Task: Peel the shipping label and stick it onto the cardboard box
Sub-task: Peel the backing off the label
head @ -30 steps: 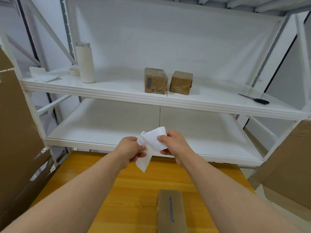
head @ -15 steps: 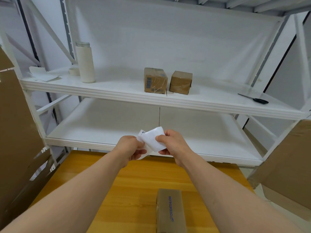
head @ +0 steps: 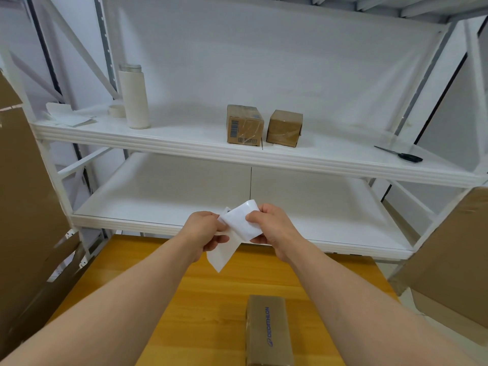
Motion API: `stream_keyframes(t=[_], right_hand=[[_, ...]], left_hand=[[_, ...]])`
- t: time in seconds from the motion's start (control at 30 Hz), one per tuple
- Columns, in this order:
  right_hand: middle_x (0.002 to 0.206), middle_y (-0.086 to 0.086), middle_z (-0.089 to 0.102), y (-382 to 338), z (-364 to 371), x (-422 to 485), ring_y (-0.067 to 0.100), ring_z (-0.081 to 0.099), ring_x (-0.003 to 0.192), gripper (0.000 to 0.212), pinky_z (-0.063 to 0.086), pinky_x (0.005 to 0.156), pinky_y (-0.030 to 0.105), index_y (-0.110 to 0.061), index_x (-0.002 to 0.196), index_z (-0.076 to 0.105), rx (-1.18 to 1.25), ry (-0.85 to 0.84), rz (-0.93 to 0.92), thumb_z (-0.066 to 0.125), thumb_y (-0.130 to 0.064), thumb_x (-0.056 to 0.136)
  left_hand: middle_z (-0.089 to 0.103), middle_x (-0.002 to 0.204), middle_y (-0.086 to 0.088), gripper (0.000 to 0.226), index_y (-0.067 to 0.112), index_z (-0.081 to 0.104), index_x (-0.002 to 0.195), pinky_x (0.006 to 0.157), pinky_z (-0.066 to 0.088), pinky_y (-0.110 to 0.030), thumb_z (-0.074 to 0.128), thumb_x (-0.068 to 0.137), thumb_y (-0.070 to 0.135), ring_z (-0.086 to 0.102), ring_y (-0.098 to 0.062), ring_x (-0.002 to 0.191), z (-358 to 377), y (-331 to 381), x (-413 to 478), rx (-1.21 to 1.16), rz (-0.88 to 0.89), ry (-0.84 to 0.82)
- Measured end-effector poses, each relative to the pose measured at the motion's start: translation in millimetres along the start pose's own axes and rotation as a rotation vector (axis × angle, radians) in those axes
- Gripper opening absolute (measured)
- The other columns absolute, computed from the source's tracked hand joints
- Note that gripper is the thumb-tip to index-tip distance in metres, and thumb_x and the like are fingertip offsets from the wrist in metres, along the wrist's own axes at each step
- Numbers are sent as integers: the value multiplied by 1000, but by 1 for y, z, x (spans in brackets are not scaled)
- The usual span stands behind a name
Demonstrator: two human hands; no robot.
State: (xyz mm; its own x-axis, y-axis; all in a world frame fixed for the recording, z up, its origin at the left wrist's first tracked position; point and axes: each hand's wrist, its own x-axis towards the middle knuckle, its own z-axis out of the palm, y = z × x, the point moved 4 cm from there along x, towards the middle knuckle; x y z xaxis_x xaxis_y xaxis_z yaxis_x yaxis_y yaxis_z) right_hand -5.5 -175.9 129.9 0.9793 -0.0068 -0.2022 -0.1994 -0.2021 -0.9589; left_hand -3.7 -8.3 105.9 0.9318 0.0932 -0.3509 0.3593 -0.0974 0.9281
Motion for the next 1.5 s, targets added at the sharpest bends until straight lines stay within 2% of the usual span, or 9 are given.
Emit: stream_keyframes(t=[0.13, 0.27, 0.47, 0.6, 0.8, 0.93, 1.07, 1.23, 1.5], right_hand=[[111, 11, 65, 0, -1, 1, 29, 64, 103, 21, 60, 81, 41, -10, 109, 60, 13, -3, 6, 59, -16, 88], [111, 11, 63, -1, -1, 2, 28, 64, 103, 11, 60, 80, 39, -16, 100, 58, 39, -2, 15, 57, -15, 89], [114, 11, 63, -2, 1, 4, 28, 63, 104, 16, 61, 78, 37, -15, 106, 58, 38, -8, 28, 57, -16, 90], [116, 12, 63, -4, 2, 5, 29, 64, 104, 22, 58, 66, 31, -13, 112, 58, 46, -3, 38, 58, -17, 90], [114, 13, 64, -5, 3, 5, 28, 65, 101, 23, 57, 61, 29, -10, 112, 58, 71, 4, 48, 58, -16, 90], [114, 12, 64, -4, 4, 6, 28, 65, 101, 22, 58, 65, 31, -12, 111, 58, 62, -3, 46, 58, -16, 89], [115, 12, 63, -4, 4, 5, 28, 64, 102, 22, 57, 63, 30, -11, 111, 58, 69, -3, 46, 58, -16, 89], [115, 12, 63, -5, 3, 5, 28, 64, 102, 20, 57, 62, 29, -12, 109, 58, 79, -1, 48, 58, -15, 89], [115, 12, 63, -3, 4, 6, 28, 64, 103, 20, 58, 66, 31, -12, 110, 58, 67, 16, 53, 58, -16, 90]], left_hand=[[68, 104, -15, 15, 7, 63, 108, 51, 50, -23, 58, 95, 4, 70, -20, 74, 0, -2, 3, 12, -5, -8], [67, 104, -17, 15, 7, 62, 106, 52, 53, -24, 54, 95, 0, 70, -21, 73, 0, -4, 5, 22, -11, -6], [68, 104, -15, 10, 11, 60, 102, 69, 57, -33, 59, 94, 5, 71, -27, 91, 1, -2, 8, -30, -47, -23], [68, 103, -15, 10, 8, 60, 103, 64, 55, -30, 59, 94, 4, 72, -24, 82, -1, -2, 9, -24, -37, -28], [67, 100, -12, 18, 12, 61, 103, 50, 50, -21, 55, 95, -3, 72, -19, 69, -2, -1, 8, -6, -12, -23], [68, 101, -13, 12, 11, 62, 106, 48, 49, -21, 58, 95, 5, 73, -19, 69, -2, -2, 8, -15, -27, -32], [68, 101, -13, 14, 9, 63, 109, 47, 44, -20, 61, 95, 10, 68, -16, 67, -5, -3, 11, 6, -10, -12], [67, 103, -14, 14, 8, 63, 110, 47, 43, -21, 60, 96, 7, 66, -16, 68, -6, -5, 12, 39, -4, -5], [68, 105, -16, 13, 8, 62, 107, 53, 54, -26, 61, 95, 8, 71, -24, 78, -4, -5, 11, -18, 2, -35]])
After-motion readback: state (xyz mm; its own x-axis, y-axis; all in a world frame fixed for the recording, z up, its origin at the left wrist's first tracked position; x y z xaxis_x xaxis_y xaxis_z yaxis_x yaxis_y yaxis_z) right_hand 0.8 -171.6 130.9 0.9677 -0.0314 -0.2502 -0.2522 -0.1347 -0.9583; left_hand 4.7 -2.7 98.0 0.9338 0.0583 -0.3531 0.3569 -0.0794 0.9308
